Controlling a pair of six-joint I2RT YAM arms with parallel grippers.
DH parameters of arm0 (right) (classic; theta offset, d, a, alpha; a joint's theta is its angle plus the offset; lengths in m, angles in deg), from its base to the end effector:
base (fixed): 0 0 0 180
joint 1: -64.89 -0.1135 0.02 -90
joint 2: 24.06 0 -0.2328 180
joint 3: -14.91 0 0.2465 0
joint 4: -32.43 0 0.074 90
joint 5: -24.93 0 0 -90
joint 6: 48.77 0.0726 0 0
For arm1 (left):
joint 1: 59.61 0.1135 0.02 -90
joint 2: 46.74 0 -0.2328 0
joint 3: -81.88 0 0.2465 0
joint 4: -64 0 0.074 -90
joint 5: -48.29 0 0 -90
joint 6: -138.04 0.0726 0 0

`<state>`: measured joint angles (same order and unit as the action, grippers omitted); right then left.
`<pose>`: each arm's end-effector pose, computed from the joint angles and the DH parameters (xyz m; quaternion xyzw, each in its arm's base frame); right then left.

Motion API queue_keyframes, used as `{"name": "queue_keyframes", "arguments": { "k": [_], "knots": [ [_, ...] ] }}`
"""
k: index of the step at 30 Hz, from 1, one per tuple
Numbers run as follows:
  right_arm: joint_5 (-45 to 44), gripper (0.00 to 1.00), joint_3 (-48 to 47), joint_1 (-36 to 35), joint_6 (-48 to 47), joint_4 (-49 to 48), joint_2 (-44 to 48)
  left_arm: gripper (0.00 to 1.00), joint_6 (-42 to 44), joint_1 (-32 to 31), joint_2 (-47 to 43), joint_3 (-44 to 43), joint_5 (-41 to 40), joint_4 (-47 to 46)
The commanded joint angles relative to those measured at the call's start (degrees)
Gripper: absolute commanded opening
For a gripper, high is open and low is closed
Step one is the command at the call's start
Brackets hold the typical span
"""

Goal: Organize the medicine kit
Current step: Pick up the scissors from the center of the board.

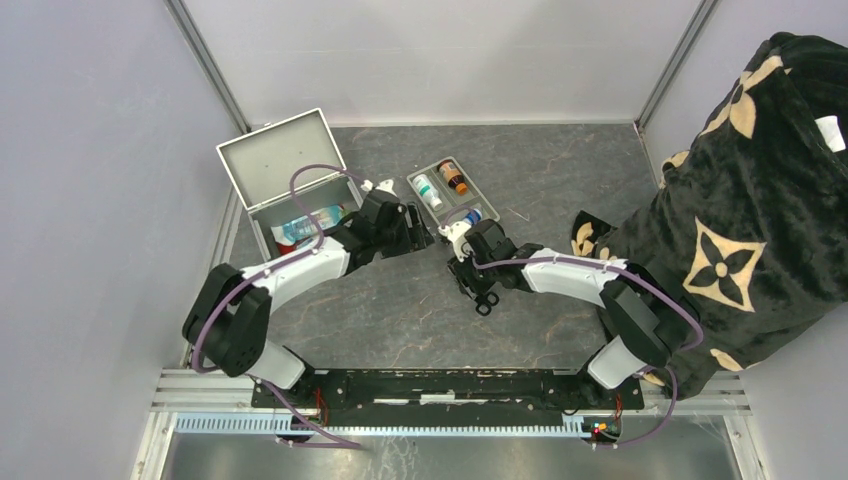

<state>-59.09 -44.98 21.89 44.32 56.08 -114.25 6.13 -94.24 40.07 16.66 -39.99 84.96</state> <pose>0.2286 0.2235 0.1037 -0.3393 0.8871 0.1666 0.2649 0.2820 -0.1974 0.1561 -0.0521 0.9139 -0.2600 0.3073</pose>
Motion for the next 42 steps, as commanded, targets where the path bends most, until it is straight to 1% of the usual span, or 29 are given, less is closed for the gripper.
{"name": "queue_keyframes", "arguments": {
  "k": [1,5,9,15,18,25,32,33,42],
  "knots": [
    [1.2,0.46,-3.2,0.0,-2.1,0.0,-1.4,0.79,-2.0,-0.3,-6.6,0.2,-8.8,2.1],
    [1.0,0.47,-5.1,0.0,-2.5,0.9,-3.4,0.79,-1.8,-0.3,-8.9,0.1,-11.1,3.4],
    [0.9,0.46,-6.3,0.0,-2.6,2.0,-5.3,0.79,-1.7,-0.3,-9.4,0.0,-11.7,4.1],
    [-3.0,0.43,-7.1,-0.3,-2.7,4.8,-6.5,0.79,-1.6,-0.3,-9.3,0.0,-11.9,4.2],
    [-3.9,0.38,-7.5,-0.6,-4.4,6.5,-7.4,0.79,-1.6,-0.3,-9.1,-0.1,-11.7,4.2],
    [-4.4,0.20,-6.0,-0.9,-3.2,5.5,-7.3,0.79,-1.6,-0.3,-9.6,0.1,-12.5,4.6],
    [-3.8,0.02,-5.7,-0.9,1.9,1.8,-4.3,0.79,-1.7,-0.2,-8.9,-0.1,-11.5,4.4],
    [-3.8,0.00,-5.7,-0.9,2.3,1.4,-4.0,0.79,-1.7,-0.3,-8.8,-0.1,-11.4,4.4],
    [-4.6,0.00,-5.9,-0.9,4.3,0.9,-1.7,0.79,-1.6,-0.2,-8.8,0.2,-10.9,4.2]
  ]
}}
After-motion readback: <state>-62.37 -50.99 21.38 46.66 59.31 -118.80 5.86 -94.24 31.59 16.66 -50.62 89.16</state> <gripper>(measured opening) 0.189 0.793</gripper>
